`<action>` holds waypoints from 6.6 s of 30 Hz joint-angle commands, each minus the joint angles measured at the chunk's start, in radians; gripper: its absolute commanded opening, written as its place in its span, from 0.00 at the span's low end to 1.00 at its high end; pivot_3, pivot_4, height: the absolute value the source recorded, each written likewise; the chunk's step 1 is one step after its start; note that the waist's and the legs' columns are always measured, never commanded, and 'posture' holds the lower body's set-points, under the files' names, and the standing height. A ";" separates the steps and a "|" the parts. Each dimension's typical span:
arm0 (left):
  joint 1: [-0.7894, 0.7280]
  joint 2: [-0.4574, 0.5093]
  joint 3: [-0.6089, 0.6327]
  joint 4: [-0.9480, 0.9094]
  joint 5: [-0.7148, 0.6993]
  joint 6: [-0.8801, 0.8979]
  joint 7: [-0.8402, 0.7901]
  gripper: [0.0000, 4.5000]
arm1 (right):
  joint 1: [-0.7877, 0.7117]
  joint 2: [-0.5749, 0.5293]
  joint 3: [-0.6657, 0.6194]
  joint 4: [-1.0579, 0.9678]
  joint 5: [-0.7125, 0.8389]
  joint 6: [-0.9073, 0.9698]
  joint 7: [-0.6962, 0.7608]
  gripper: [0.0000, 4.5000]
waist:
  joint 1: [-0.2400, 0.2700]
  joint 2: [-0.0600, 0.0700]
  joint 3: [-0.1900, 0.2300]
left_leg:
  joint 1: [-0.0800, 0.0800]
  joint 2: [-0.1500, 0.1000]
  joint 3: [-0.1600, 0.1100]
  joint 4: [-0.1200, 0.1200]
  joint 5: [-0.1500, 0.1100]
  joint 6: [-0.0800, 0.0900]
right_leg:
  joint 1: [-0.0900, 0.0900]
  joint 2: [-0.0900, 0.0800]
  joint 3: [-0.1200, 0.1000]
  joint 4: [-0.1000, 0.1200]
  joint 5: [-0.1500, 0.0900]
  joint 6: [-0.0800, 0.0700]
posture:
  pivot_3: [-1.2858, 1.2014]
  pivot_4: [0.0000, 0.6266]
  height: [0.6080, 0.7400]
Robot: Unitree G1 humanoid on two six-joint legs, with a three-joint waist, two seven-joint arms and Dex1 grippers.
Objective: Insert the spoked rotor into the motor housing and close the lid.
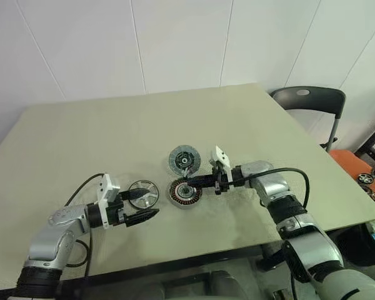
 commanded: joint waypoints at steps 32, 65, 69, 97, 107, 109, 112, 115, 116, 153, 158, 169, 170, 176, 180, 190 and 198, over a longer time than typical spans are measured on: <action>0.042 -0.006 0.017 -0.110 -0.048 0.027 0.052 1.00 | -0.012 0.104 0.046 0.112 -0.090 -0.172 -0.164 0.01 | 0.001 -0.001 0.000 | 0.005 0.000 -0.001 0.001 0.000 0.000 | 0.005 0.001 -0.001 0.001 0.000 -0.001 | 0.52 0.00 1.00; 0.010 -0.008 0.003 -0.103 -0.049 0.031 0.055 1.00 | -0.051 0.139 -0.072 0.061 0.046 -0.007 -0.141 0.01 | 0.002 0.000 0.000 | 0.011 0.000 0.000 -0.001 0.000 0.000 | 0.010 0.002 0.000 0.001 0.000 -0.001 | 0.52 0.00 1.00; 0.013 -0.006 0.005 -0.108 -0.051 0.033 0.058 1.00 | -0.031 0.131 -0.044 0.052 0.020 -0.032 -0.133 0.01 | 0.001 0.000 0.000 | 0.011 0.000 0.000 0.000 0.000 0.000 | 0.010 0.001 0.000 0.001 0.000 -0.001 | 0.52 0.00 1.00; 0.412 0.026 0.327 -0.393 -0.208 0.071 0.179 1.00 | -0.046 -0.052 0.020 -0.135 -0.011 -0.119 0.005 0.01 | 0.004 0.000 0.001 | 0.011 0.001 0.002 0.000 0.000 0.000 | 0.011 0.001 0.000 -0.001 -0.005 0.000 | 0.52 0.00 1.00; 0.352 -0.032 0.234 -0.230 -0.125 0.002 0.168 1.00 | -0.045 -0.065 -0.039 -0.068 0.064 -0.222 0.079 0.01 | 0.001 0.000 0.001 | 0.012 0.001 0.003 0.000 0.000 0.000 | 0.011 0.002 0.000 -0.001 -0.004 -0.001 | 0.52 0.00 1.00; 0.335 -0.038 0.223 -0.214 -0.119 -0.002 0.168 1.00 | -0.040 -0.056 -0.065 -0.081 0.091 -0.168 0.056 0.01 | 0.002 0.000 0.001 | 0.012 0.001 0.002 0.000 0.000 0.000 | 0.012 0.002 0.000 -0.001 -0.002 -0.004 | 0.52 0.00 1.00; 0.327 -0.024 0.235 -0.161 -0.118 -0.022 0.124 1.00 | -0.038 -0.038 -0.098 -0.078 0.120 -0.114 0.019 0.01 | 0.004 0.000 0.001 | 0.012 0.001 0.002 0.000 0.000 0.000 | 0.012 0.001 0.000 -0.001 -0.002 -0.004 | 0.52 0.00 1.00; 0.327 -0.003 0.257 -0.106 -0.125 -0.046 0.069 1.00 | -0.020 -0.006 -0.137 -0.095 0.147 -0.101 -0.048 0.01 | 0.002 0.000 0.001 | 0.011 0.001 0.002 -0.001 0.000 0.000 | 0.011 0.001 0.000 -0.001 -0.002 -0.004 | 0.52 0.00 1.00; 0.326 0.002 0.261 -0.093 -0.125 -0.054 0.057 1.00 | -0.010 0.005 -0.148 -0.097 0.146 -0.123 -0.072 0.01 | 0.002 0.000 0.001 | 0.011 0.001 0.002 -0.001 0.000 0.000 | 0.011 0.001 0.000 -0.001 -0.002 -0.004 | 0.52 0.00 1.00; 0.271 0.030 0.334 0.191 -0.237 0.019 -0.165 1.00 | 0.119 -0.106 -0.108 -0.196 0.168 -0.187 0.149 0.01 | 0.004 0.000 0.001 | 0.011 0.002 0.002 -0.001 0.000 0.000 | 0.011 0.001 -0.001 -0.001 -0.005 0.001 | 0.52 0.00 1.00; 0.262 0.012 0.368 0.203 -0.332 0.158 -0.133 1.00 | 0.113 -0.101 -0.111 -0.180 0.174 -0.196 0.125 0.01 | 0.005 0.000 0.001 | 0.011 0.003 0.002 0.000 0.000 0.000 | 0.011 0.001 -0.001 -0.001 -0.005 0.001 | 0.52 0.00 1.00; 0.196 0.047 0.351 0.285 -0.290 0.242 -0.127 1.00 | 0.122 -0.110 -0.107 -0.193 0.161 -0.205 0.081 0.01 | 0.006 -0.001 0.001 | 0.011 0.002 0.001 0.000 0.000 0.000 | 0.011 0.001 -0.001 0.000 -0.005 0.000 | 0.52 0.00 1.00; 0.192 0.048 0.355 0.280 -0.286 0.237 -0.126 1.00 | 0.125 -0.113 -0.107 -0.199 0.162 -0.205 0.079 0.01 | 0.006 -0.001 0.001 | 0.011 0.001 0.001 0.000 0.000 0.000 | 0.011 0.001 -0.001 0.000 -0.005 0.000 | 0.52 0.00 1.00; 0.186 0.067 0.375 0.266 -0.263 0.233 -0.088 1.00 | 0.142 -0.121 -0.107 -0.220 0.163 -0.205 0.063 0.01 | 0.005 -0.001 0.001 | 0.011 0.002 0.001 -0.001 0.000 0.000 | 0.011 0.001 -0.001 -0.001 -0.002 -0.003 | 0.52 0.00 1.00; -0.173 -0.190 0.146 0.119 -0.185 0.375 0.321 1.00 | 0.150 -0.119 -0.117 -0.190 0.142 -0.241 0.015 0.01 | 0.060 0.003 0.005 | 0.010 0.000 -0.001 0.004 0.000 -0.001 | 0.016 -0.001 -0.004 -0.003 -0.003 -0.002 | 0.52 0.00 1.00; -0.226 -0.263 0.158 0.019 -0.234 0.476 0.466 1.00 | 0.238 -0.150 -0.201 -0.122 0.170 -0.252 -0.050 0.01 | 0.025 -0.005 -0.001 | 0.008 0.001 0.004 0.001 0.000 -0.001 | 0.011 0.002 0.003 -0.001 0.001 0.005 | 0.52 0.00 1.00; -0.234 -0.228 0.151 0.048 -0.215 0.431 0.423 1.00 | 0.232 -0.142 -0.211 -0.184 0.184 -0.203 -0.071 0.01 | 0.027 -0.005 -0.001 | 0.009 0.000 0.004 0.003 0.001 -0.002 | 0.015 0.003 0.001 -0.002 0.000 0.005 | 0.52 0.00 1.00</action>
